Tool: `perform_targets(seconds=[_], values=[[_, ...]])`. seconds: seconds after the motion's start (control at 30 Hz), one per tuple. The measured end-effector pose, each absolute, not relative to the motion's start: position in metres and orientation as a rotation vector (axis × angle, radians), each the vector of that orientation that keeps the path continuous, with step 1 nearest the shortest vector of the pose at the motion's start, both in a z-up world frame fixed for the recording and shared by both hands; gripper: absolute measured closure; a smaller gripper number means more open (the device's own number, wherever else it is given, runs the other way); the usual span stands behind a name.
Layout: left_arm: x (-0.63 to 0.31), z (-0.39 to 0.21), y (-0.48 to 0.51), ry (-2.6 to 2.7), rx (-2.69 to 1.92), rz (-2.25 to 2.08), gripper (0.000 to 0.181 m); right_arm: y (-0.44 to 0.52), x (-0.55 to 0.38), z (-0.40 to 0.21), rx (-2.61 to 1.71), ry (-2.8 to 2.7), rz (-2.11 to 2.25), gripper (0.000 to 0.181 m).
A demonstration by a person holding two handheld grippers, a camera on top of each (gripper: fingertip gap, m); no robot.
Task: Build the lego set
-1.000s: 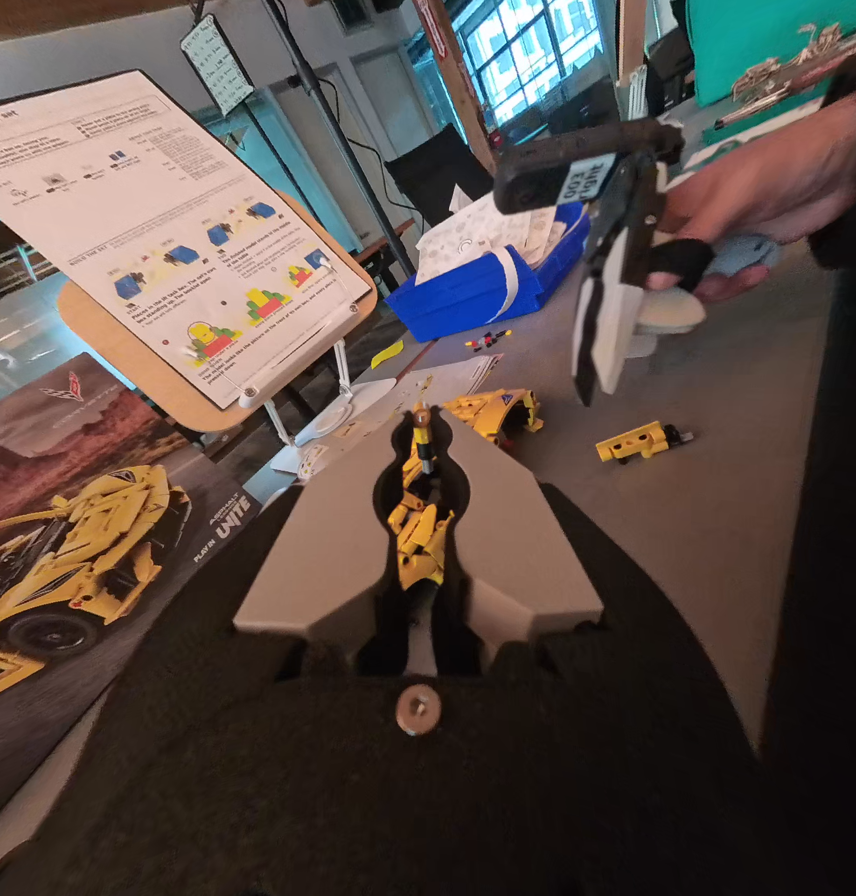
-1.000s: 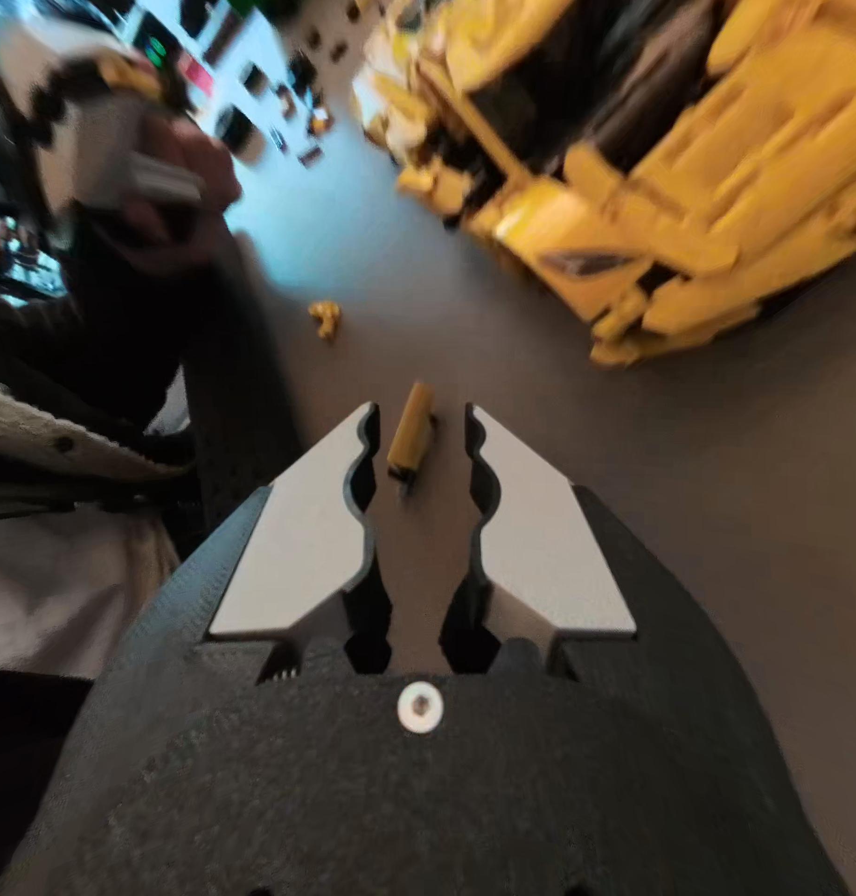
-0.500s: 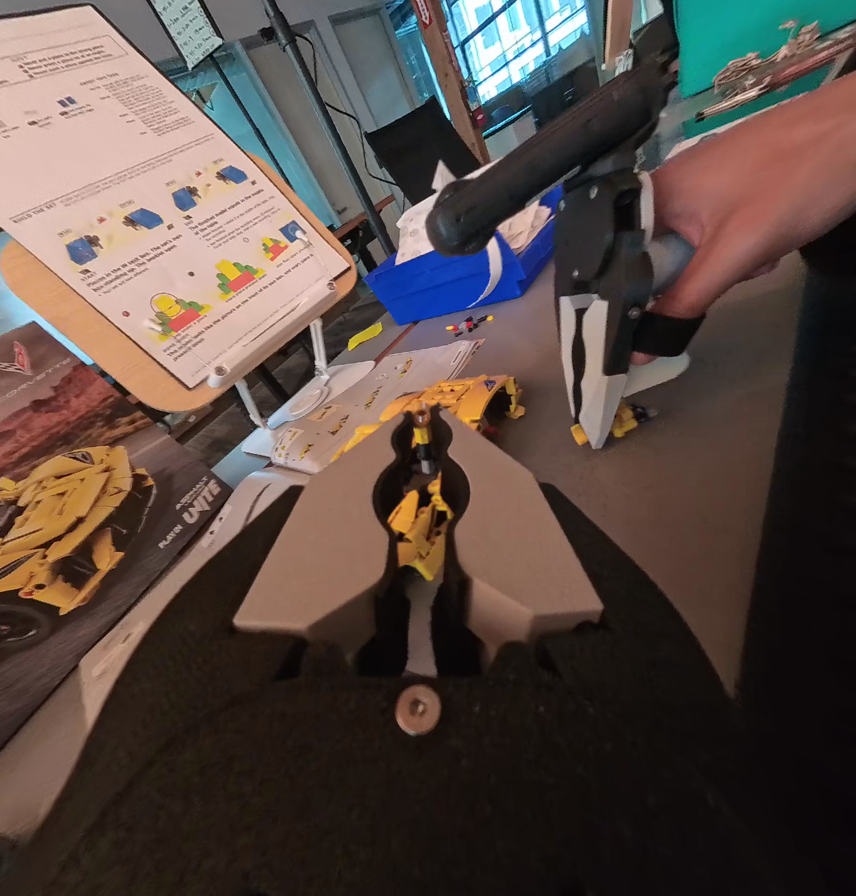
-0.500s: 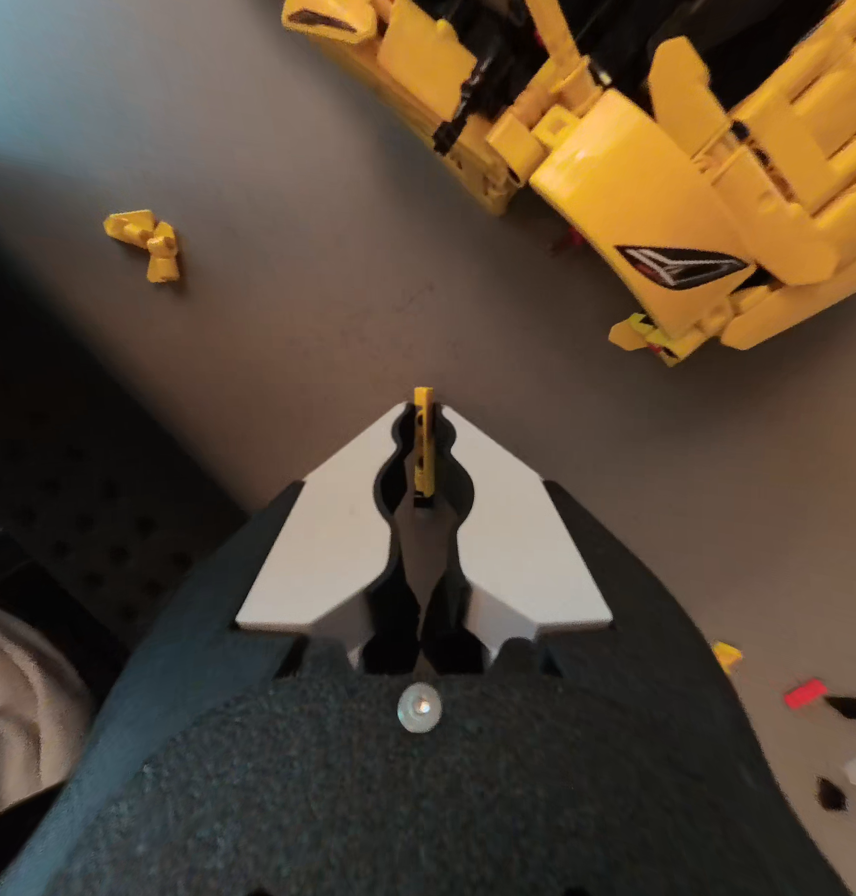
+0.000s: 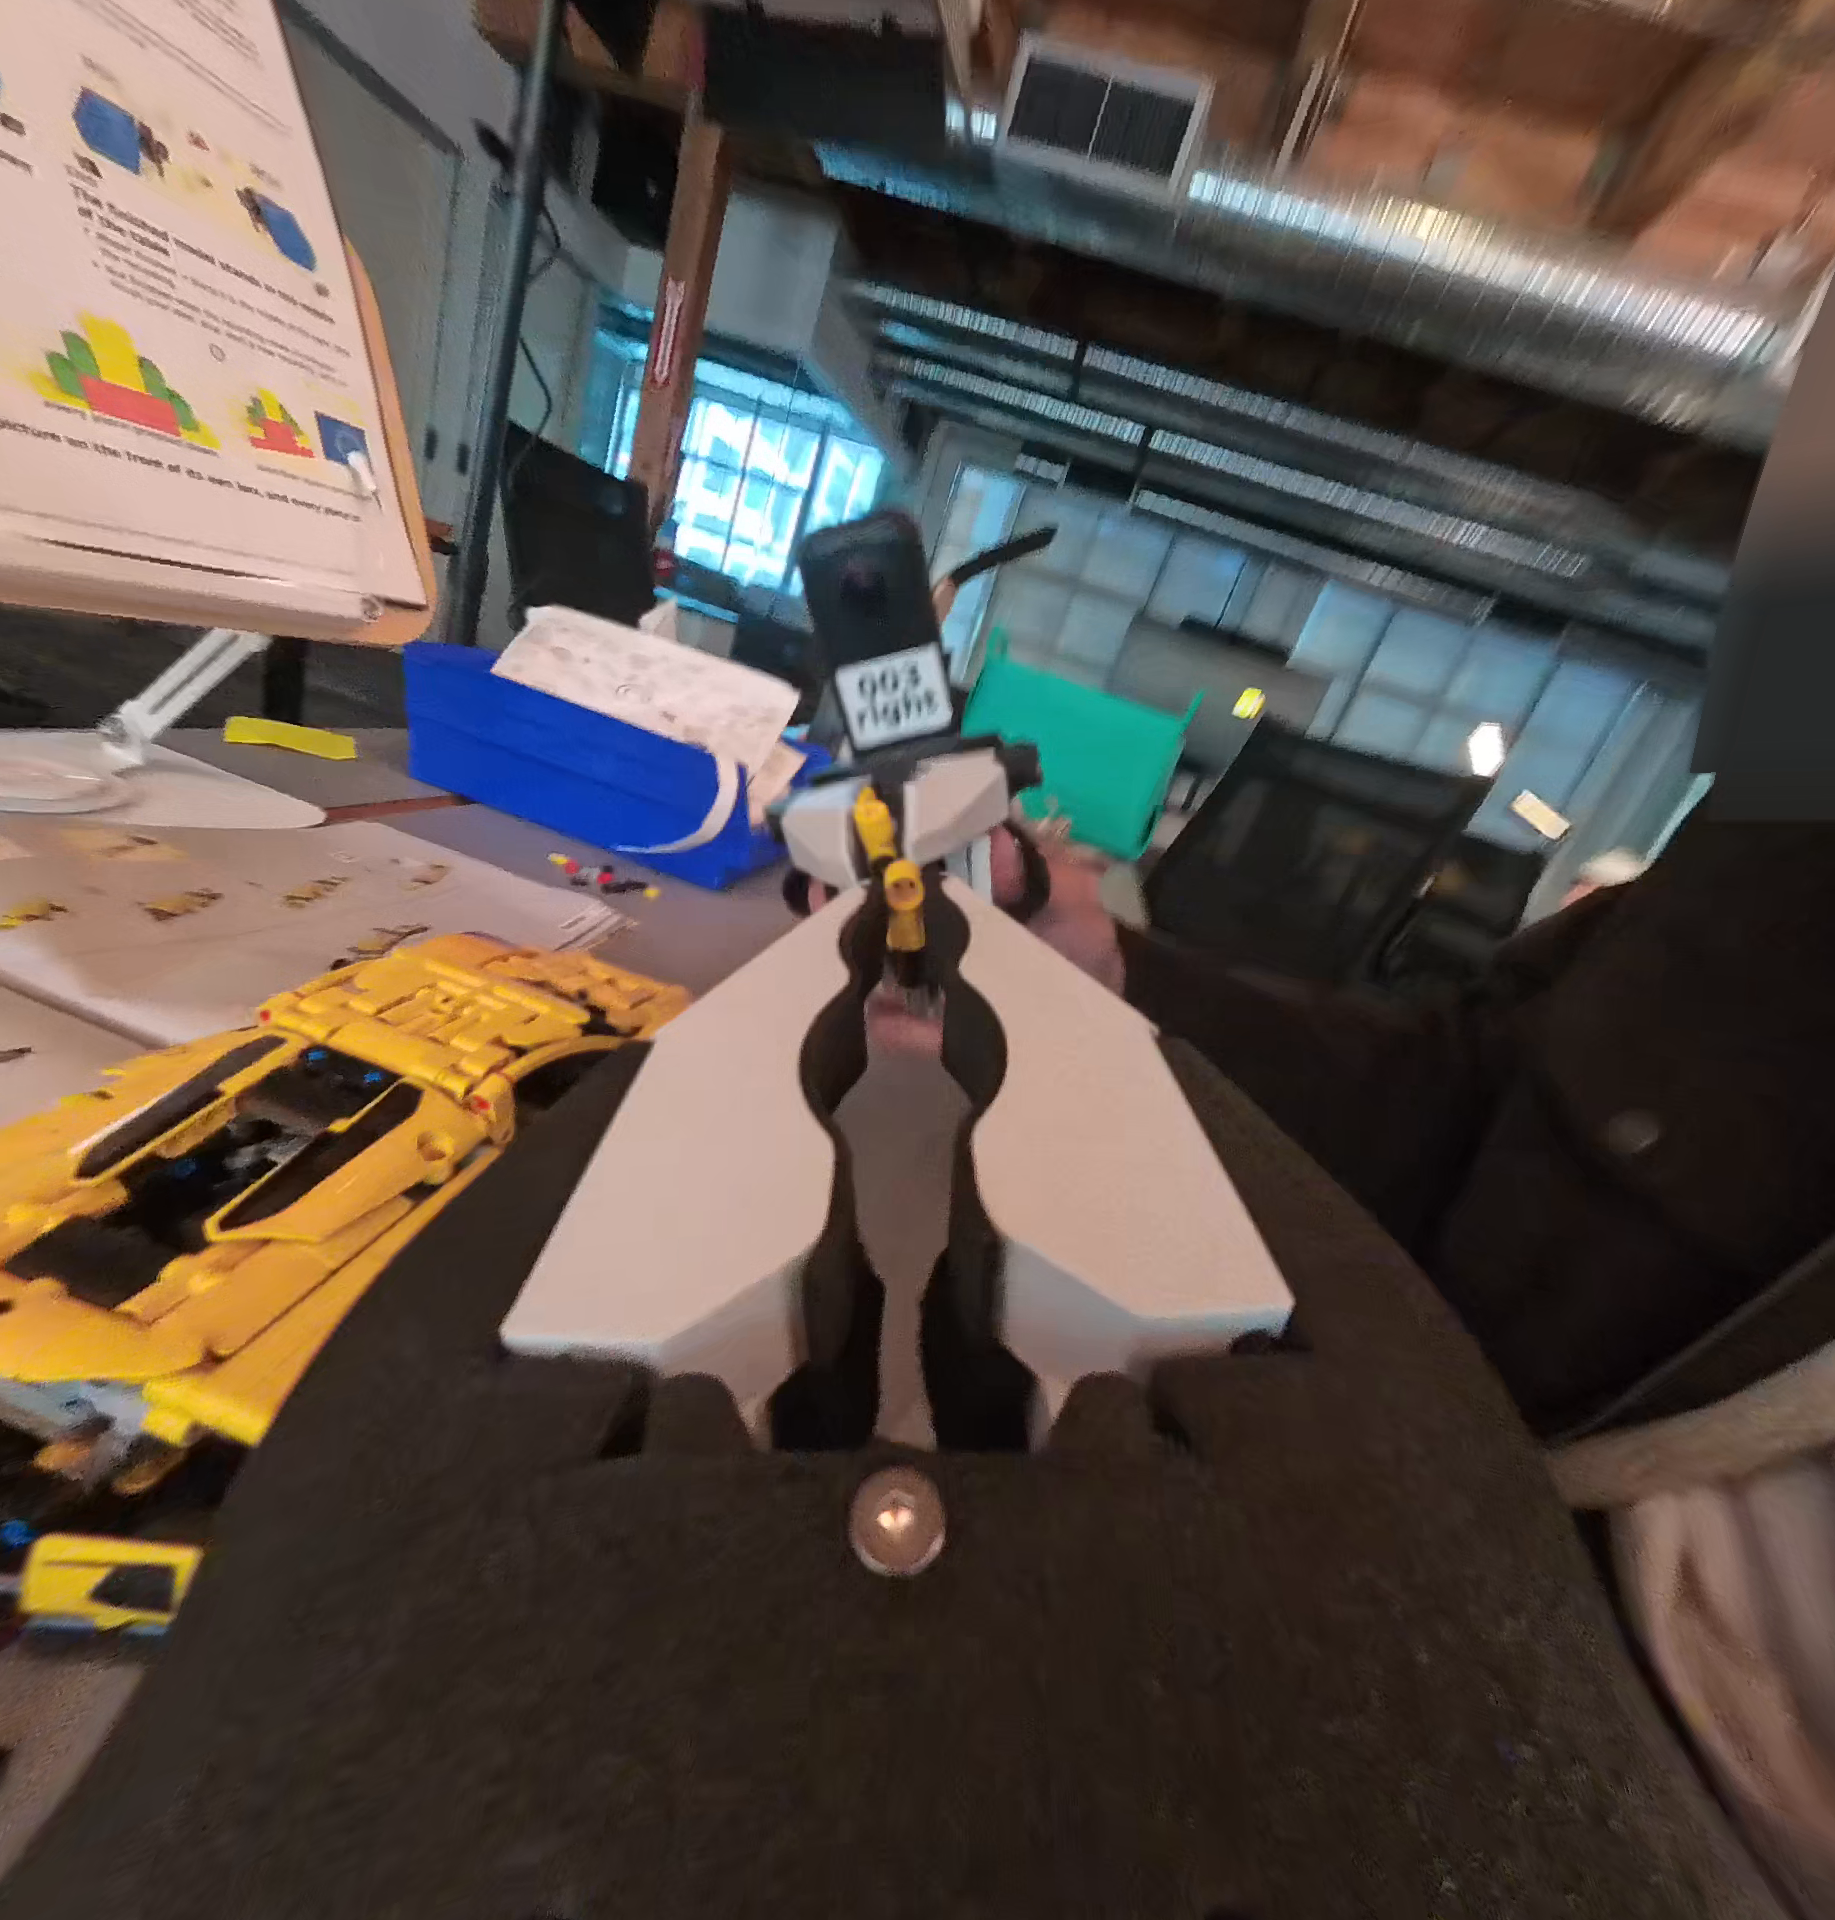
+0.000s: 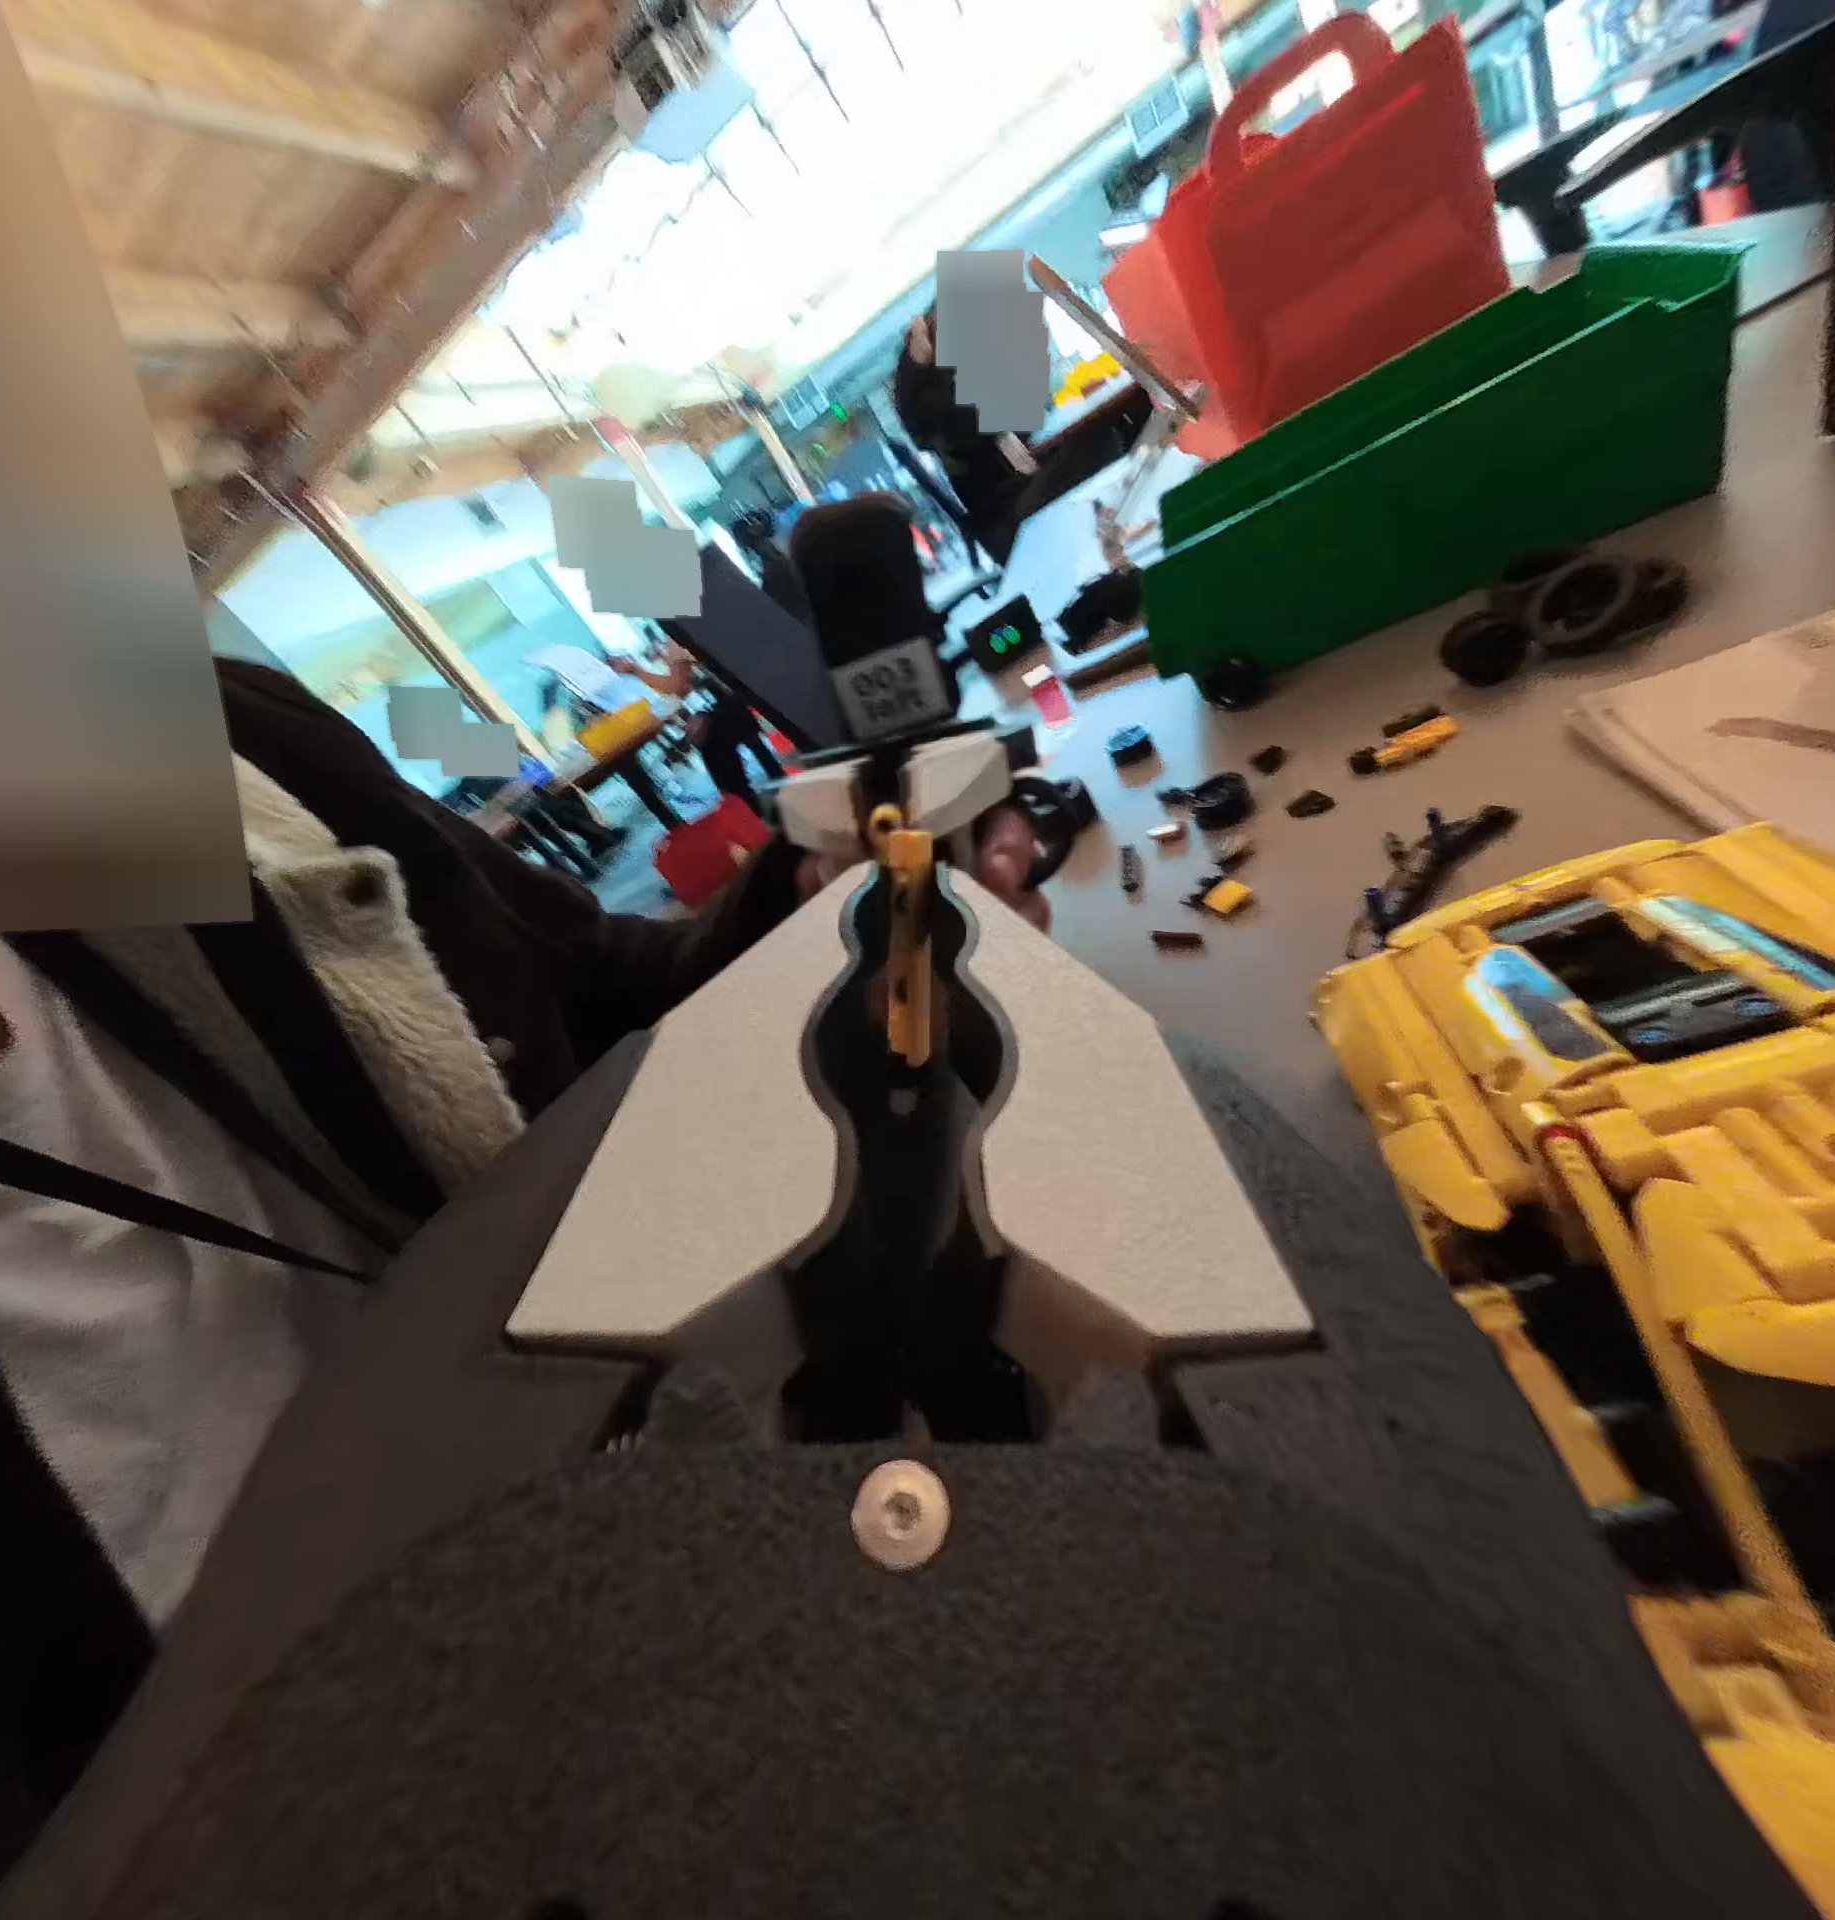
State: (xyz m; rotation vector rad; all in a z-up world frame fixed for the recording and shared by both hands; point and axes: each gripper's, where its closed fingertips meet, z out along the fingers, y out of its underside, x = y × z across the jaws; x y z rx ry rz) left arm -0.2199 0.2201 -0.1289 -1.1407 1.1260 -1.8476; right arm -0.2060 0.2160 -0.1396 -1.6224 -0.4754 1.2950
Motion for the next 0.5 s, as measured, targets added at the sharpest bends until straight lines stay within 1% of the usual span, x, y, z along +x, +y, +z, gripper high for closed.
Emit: perform_targets(seconds=[0.13,0.33,0.4,0.5], values=[[-0.222,-0.127,0.226,1.093,-1.15,-1.892,0.175,0.212,-0.216,-0.144,-1.578,-0.368,1.463,0.175],[-0.219,-0.133,0.23,1.118,-1.174,-1.794,0.175,0.215,-0.206,-0.14,-1.546,-0.291,1.503,0.175],[-0.216,-0.139,0.231,1.185,-1.132,-1.569,0.175,0.214,-0.204,-0.142,-1.551,-0.262,1.548,0.175],[-0.205,-0.159,0.218,1.4,-0.937,-1.028,0.175,0.212,-0.2,-0.144,-1.559,-0.183,1.675,0.175]])
